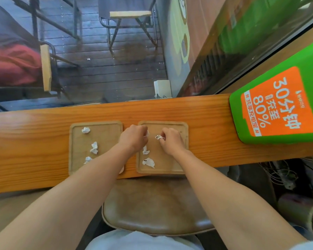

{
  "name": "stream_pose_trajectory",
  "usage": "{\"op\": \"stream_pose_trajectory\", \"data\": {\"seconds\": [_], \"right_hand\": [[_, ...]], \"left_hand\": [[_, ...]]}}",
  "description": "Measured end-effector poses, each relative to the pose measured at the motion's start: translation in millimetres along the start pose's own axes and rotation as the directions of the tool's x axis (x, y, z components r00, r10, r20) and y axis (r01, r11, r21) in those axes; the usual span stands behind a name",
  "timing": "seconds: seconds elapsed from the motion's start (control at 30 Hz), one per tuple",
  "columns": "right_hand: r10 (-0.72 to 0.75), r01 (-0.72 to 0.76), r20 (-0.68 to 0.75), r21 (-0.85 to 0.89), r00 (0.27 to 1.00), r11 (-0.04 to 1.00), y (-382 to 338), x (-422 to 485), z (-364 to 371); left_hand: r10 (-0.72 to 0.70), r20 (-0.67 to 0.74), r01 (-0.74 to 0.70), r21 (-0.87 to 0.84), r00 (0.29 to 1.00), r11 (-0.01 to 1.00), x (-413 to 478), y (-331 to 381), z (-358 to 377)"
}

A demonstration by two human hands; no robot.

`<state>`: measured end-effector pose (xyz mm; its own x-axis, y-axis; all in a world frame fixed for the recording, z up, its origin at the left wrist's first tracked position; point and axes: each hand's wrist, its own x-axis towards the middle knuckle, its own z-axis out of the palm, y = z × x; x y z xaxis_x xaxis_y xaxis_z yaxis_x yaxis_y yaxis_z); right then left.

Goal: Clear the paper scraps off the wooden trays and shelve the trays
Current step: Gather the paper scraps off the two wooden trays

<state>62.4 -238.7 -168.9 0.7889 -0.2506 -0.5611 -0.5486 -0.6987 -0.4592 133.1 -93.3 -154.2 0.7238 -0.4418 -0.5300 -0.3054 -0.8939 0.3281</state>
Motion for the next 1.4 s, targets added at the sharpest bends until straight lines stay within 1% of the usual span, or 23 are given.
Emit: {"op": "stream_pose_trajectory", "data": {"seconds": [0.13,0.3,0.47,0.53,0.63,0.83,0.93,1.03,1.13,1.23,1.4], "right_hand": [[0.063,-0.064,0.019,0.051,0.998,0.997,0.8,-3.6,-6.0],[0.039,-0.045,0.072,0.083,0.997,0.996,-3.0,-11.0,-9.0],[0.05,-0.061,0.126,0.089,0.991,0.994,-13.3,-18.5,-10.3],[0.049,-0.063,0.142,0.098,0.989,0.993,-17.5,-20.6,-9.7],[0.051,-0.069,0.164,0.111,0.985,0.991,-22.0,-22.3,-8.6],[0.021,-0.033,0.214,0.052,0.977,0.998,-29.4,-23.4,-8.3],[-0.002,0.0,0.209,0.012,0.978,1.0,-30.8,-23.1,-7.1],[-0.052,0.065,0.187,-0.06,0.981,0.996,-32.8,-20.5,-5.6],[-0.096,0.116,0.152,-0.126,0.984,0.985,-33.9,-14.2,-4.0],[-0.141,0.16,0.142,-0.132,0.98,0.978,-34.6,-6.9,-2.6],[-0.191,0.213,0.145,-0.158,0.971,0.964,-38.6,9.2,2.1]], "left_hand": [[-0.03,-0.007,0.03,-0.091,1.0,0.995,-7.2,-13.0,-6.0],[-0.054,0.018,0.057,-0.217,0.998,0.974,-23.7,-26.4,-10.0],[-0.094,0.06,0.106,-0.266,0.994,0.958,-38.4,-36.5,-11.8],[-0.101,0.074,0.117,-0.263,0.992,0.958,-42.7,-39.1,-13.0],[-0.115,0.08,0.129,-0.21,0.99,0.969,-48.6,-41.8,-16.4],[-0.119,0.075,0.13,-0.175,0.99,0.976,-54.3,-46.3,-20.8],[-0.125,0.107,0.144,-0.193,0.986,0.971,-56.0,-43.4,-20.0],[-0.112,0.125,0.133,-0.175,0.986,0.976,-57.6,-37.1,-15.1],[-0.086,0.101,0.099,-0.138,0.991,0.986,-57.5,-29.3,-4.9],[-0.057,0.086,0.066,-0.107,0.995,0.992,-55.1,-23.6,8.9],[-0.055,0.039,0.061,-0.162,0.998,0.985,-50.7,-20.4,32.0]]}}
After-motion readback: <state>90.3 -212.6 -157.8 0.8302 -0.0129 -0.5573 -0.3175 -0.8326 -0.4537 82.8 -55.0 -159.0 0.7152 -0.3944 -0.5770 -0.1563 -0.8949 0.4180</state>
